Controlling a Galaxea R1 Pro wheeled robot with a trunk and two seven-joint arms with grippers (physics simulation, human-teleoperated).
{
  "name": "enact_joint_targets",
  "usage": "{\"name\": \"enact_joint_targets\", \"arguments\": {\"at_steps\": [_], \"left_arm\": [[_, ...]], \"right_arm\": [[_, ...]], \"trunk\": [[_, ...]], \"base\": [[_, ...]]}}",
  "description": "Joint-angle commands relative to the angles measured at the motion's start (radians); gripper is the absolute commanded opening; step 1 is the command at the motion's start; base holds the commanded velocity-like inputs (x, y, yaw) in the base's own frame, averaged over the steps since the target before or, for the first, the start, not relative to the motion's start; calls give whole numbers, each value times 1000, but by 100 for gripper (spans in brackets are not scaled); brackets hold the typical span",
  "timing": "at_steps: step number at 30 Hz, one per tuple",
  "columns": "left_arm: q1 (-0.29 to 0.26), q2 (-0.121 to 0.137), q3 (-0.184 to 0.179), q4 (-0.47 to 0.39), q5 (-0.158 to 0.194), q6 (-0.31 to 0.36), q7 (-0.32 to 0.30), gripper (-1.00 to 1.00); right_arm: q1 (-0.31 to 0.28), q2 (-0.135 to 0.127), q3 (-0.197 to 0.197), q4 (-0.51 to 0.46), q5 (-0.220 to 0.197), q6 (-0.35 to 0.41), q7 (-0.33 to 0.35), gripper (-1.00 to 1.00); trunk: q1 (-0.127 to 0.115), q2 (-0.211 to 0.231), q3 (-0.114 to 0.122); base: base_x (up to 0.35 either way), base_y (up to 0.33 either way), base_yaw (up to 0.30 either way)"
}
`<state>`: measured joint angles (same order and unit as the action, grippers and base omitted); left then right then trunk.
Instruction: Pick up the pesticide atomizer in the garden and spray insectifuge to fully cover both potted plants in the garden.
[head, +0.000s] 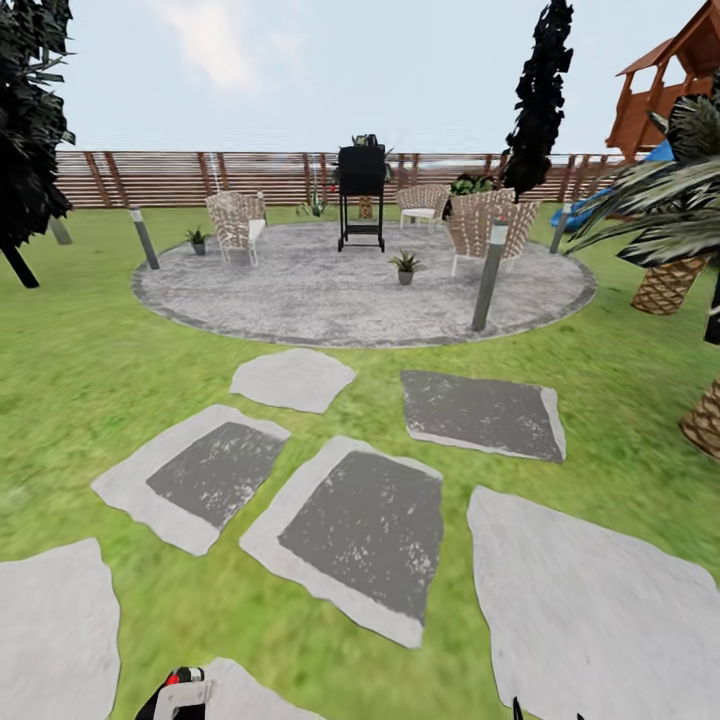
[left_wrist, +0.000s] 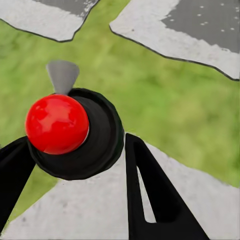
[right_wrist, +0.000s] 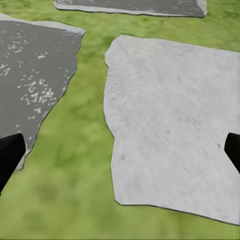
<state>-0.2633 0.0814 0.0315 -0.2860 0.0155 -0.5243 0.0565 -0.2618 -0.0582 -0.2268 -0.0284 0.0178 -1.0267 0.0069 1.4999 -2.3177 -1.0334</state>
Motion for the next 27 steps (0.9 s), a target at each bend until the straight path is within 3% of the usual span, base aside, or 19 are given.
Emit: {"name": "enact_joint_targets", "arguments": {"at_steps": [1,27], "left_arm": [[-1,0,1,1,1,-3,0,-100],[-1,-2,-1,1,2,-3,0,-100]], "right_arm": [[-1,0,-3,1,2,-3,1,100],[-1,0,-3,1,2,-3,1,100]], "trunk": [[0,0,-1],[0,0,-1]], "base": [[339,0,0],[339,0,0]]}}
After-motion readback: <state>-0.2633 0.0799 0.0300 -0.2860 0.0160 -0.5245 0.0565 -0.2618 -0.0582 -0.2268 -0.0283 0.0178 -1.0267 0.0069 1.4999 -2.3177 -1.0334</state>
